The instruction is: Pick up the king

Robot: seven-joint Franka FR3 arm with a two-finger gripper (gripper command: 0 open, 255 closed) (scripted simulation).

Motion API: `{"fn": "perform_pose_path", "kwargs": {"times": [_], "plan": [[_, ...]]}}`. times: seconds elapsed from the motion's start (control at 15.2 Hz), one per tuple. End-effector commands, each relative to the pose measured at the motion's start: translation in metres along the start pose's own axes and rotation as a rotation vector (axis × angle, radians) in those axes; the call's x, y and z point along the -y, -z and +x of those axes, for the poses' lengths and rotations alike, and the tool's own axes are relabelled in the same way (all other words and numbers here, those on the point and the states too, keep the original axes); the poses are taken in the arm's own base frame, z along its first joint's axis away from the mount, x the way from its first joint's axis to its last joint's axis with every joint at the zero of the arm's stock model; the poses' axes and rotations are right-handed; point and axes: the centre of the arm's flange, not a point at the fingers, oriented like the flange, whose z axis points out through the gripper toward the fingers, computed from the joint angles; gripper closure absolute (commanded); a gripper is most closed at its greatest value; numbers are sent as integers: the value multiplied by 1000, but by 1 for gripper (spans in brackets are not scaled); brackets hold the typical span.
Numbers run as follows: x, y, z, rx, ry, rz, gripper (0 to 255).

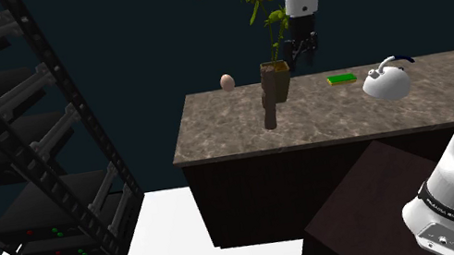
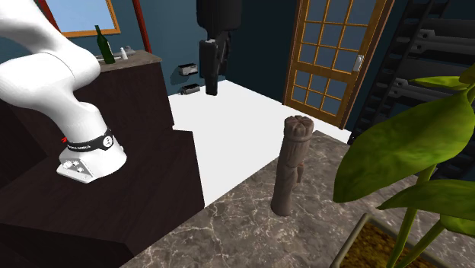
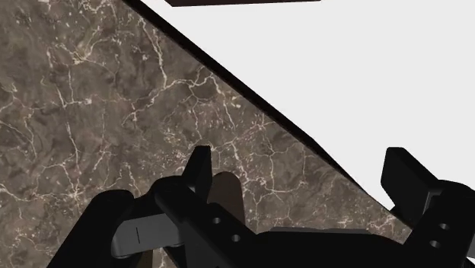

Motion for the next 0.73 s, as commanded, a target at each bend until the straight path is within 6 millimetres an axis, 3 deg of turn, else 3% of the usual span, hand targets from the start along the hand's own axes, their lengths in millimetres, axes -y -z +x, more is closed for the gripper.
{"fn": "perform_pose_path", "kwargs": {"times": [0.0,0.66], "plan": [[-8,-1,27,-7,4,-5,0],[-38,-4,150,-38,22,-23,0]]}}
